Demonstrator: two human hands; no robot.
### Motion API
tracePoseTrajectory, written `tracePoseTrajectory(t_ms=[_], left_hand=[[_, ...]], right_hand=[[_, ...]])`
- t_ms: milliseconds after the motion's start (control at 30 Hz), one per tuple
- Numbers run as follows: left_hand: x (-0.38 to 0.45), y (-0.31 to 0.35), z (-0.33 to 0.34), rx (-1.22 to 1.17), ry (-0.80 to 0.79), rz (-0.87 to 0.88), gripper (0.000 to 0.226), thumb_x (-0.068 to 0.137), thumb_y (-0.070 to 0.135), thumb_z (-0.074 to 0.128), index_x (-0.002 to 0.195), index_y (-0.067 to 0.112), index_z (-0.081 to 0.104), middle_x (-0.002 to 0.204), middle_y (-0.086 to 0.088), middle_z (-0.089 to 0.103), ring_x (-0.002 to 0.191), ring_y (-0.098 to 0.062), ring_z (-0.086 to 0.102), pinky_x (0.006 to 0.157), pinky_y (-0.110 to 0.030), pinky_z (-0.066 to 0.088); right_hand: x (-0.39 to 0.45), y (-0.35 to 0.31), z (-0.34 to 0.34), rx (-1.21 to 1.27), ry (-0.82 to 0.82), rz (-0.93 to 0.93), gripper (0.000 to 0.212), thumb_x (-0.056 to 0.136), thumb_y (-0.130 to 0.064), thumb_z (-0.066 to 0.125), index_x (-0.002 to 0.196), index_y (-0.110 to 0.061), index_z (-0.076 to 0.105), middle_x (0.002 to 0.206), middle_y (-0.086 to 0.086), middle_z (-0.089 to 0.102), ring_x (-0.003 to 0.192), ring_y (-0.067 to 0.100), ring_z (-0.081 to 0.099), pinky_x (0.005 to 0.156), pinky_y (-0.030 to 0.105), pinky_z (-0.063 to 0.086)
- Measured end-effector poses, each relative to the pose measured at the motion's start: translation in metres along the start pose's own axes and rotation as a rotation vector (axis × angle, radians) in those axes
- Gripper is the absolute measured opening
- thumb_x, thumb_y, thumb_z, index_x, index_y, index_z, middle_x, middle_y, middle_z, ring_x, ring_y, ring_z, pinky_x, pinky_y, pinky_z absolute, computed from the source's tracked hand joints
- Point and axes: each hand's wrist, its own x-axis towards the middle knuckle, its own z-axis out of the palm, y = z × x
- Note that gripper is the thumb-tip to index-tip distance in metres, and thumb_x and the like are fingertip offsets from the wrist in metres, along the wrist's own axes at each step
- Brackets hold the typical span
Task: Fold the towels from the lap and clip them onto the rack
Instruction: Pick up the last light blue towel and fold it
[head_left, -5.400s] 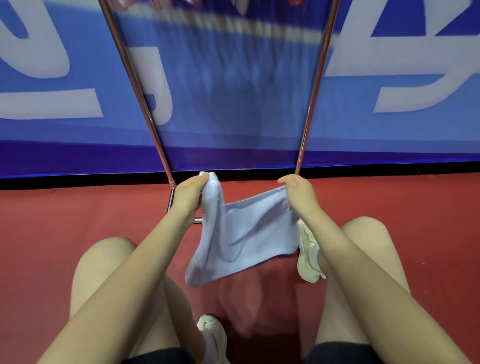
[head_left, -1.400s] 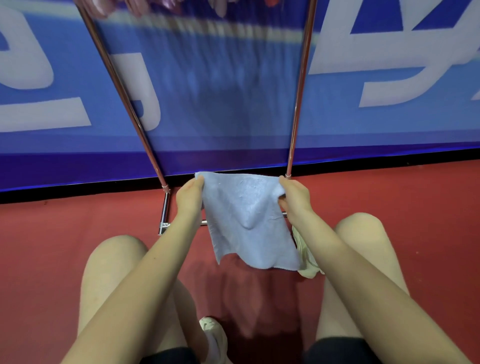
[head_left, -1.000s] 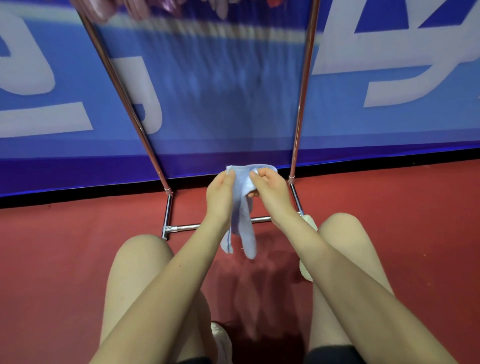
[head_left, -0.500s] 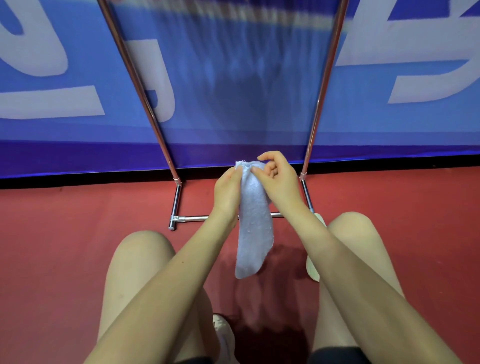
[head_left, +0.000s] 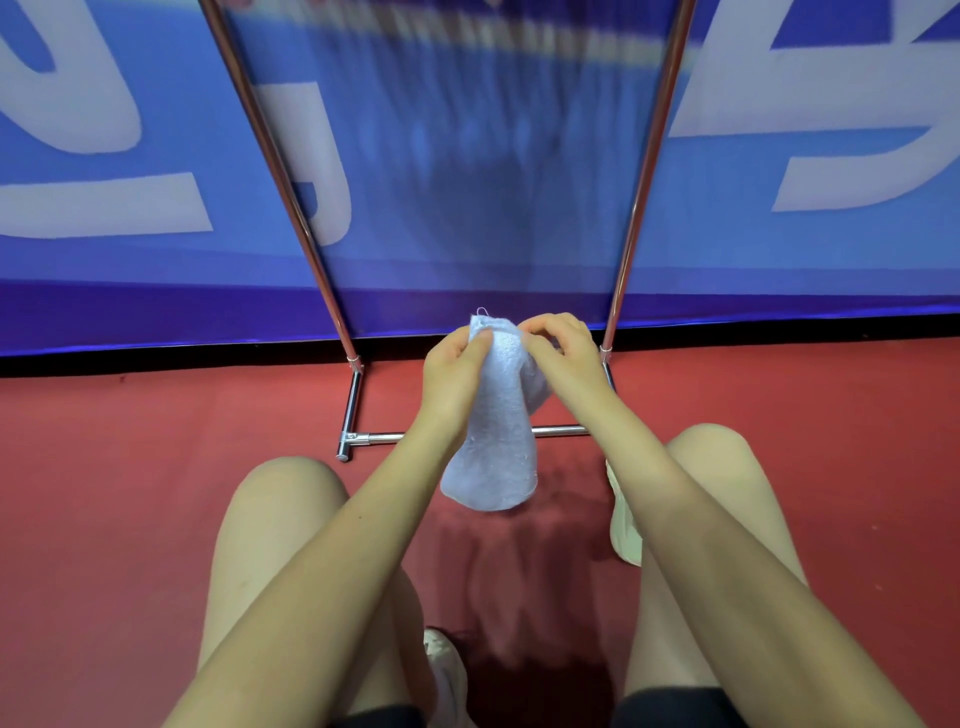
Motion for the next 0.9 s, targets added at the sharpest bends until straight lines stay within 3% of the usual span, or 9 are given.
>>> tracePoseTrajectory(t_ms=[100, 167, 267, 367, 467, 567, 733, 800, 900], left_hand=[[0.001, 0.004, -0.005, -0.012, 0.012, 0.020, 0.020, 0.093, 0.021, 0.052, 0.090, 0.014, 0.071, 0.090, -0.004, 0.071, 0.086, -0.016, 0.064, 0.088, -0.040, 0.051], [0.001, 0.008, -0.010, -0.025, 0.005, 0.036, 0.024, 0.087, 0.028, 0.053, 0.091, 0.011, 0.070, 0.092, -0.006, 0.070, 0.087, -0.017, 0.063, 0.087, -0.042, 0.051], [0.001, 0.011, -0.017, -0.051, 0.016, 0.046, 0.028, 0.085, 0.029, 0.053, 0.093, 0.008, 0.069, 0.091, -0.008, 0.069, 0.086, -0.018, 0.061, 0.084, -0.039, 0.050], [0.002, 0.012, -0.022, -0.085, 0.053, 0.049, 0.021, 0.090, 0.022, 0.053, 0.090, 0.007, 0.068, 0.088, -0.006, 0.067, 0.083, -0.017, 0.059, 0.081, -0.036, 0.048], [0.003, 0.015, -0.025, -0.114, 0.053, 0.044, 0.024, 0.092, 0.020, 0.052, 0.096, 0.003, 0.068, 0.090, -0.008, 0.067, 0.084, -0.018, 0.059, 0.080, -0.034, 0.048], [0.002, 0.016, -0.026, -0.112, 0.044, 0.045, 0.023, 0.094, 0.018, 0.051, 0.098, 0.004, 0.068, 0.093, -0.009, 0.069, 0.086, -0.017, 0.061, 0.082, -0.035, 0.049], [0.001, 0.018, -0.025, -0.121, 0.009, 0.045, 0.020, 0.094, 0.019, 0.051, 0.092, 0.010, 0.068, 0.092, -0.007, 0.068, 0.086, -0.018, 0.062, 0.082, -0.036, 0.050], [0.003, 0.019, -0.027, -0.091, 0.017, 0.073, 0.020, 0.094, 0.021, 0.051, 0.086, 0.013, 0.067, 0.089, -0.005, 0.066, 0.084, -0.016, 0.060, 0.079, -0.033, 0.049], [0.009, 0.017, -0.032, 0.005, 0.093, 0.150, 0.027, 0.095, 0.023, 0.050, 0.085, 0.001, 0.060, 0.080, -0.002, 0.053, 0.075, -0.012, 0.047, 0.070, -0.030, 0.040]], right_hand=[[-0.002, 0.008, -0.005, -0.108, -0.030, -0.012, 0.023, 0.078, -0.007, 0.053, 0.092, -0.019, 0.066, 0.097, -0.007, 0.055, 0.103, 0.013, 0.041, 0.083, 0.008, 0.031], [-0.004, 0.013, -0.006, -0.135, -0.027, -0.004, 0.031, 0.072, -0.016, 0.052, 0.100, -0.021, 0.064, 0.106, -0.005, 0.057, 0.107, 0.014, 0.042, 0.089, 0.013, 0.034], [-0.005, 0.016, -0.006, -0.003, -0.004, 0.097, 0.041, 0.077, -0.013, 0.062, 0.117, -0.019, 0.058, 0.120, 0.001, 0.052, 0.112, 0.016, 0.048, 0.092, 0.023, 0.040], [-0.007, 0.019, -0.005, 0.118, 0.007, 0.192, 0.047, 0.081, -0.007, 0.067, 0.124, -0.016, 0.052, 0.125, 0.007, 0.052, 0.109, 0.015, 0.053, 0.088, 0.019, 0.041], [-0.011, 0.016, -0.003, 0.245, -0.081, 0.319, 0.039, 0.086, -0.014, 0.065, 0.124, -0.011, 0.054, 0.116, 0.007, 0.061, 0.096, 0.012, 0.058, 0.074, 0.018, 0.046], [-0.017, 0.014, 0.001, 0.286, -0.157, 0.374, 0.026, 0.090, -0.022, 0.060, 0.115, -0.013, 0.061, 0.104, 0.000, 0.064, 0.085, 0.004, 0.058, 0.076, 0.023, 0.046], [-0.016, 0.016, 0.006, 0.376, -0.083, 0.364, 0.009, 0.090, -0.017, 0.059, 0.091, -0.008, 0.060, 0.087, 0.008, 0.058, 0.082, 0.018, 0.050, 0.075, 0.033, 0.043], [-0.014, 0.014, 0.006, 0.416, -0.038, 0.337, 0.010, 0.087, -0.020, 0.060, 0.087, -0.010, 0.057, 0.085, 0.007, 0.055, 0.079, 0.016, 0.048, 0.070, 0.029, 0.041], [-0.011, 0.006, 0.000, 0.379, 0.061, 0.262, 0.014, 0.085, -0.025, 0.057, 0.084, -0.012, 0.053, 0.076, 0.001, 0.049, 0.068, 0.008, 0.043, 0.060, 0.020, 0.036]])
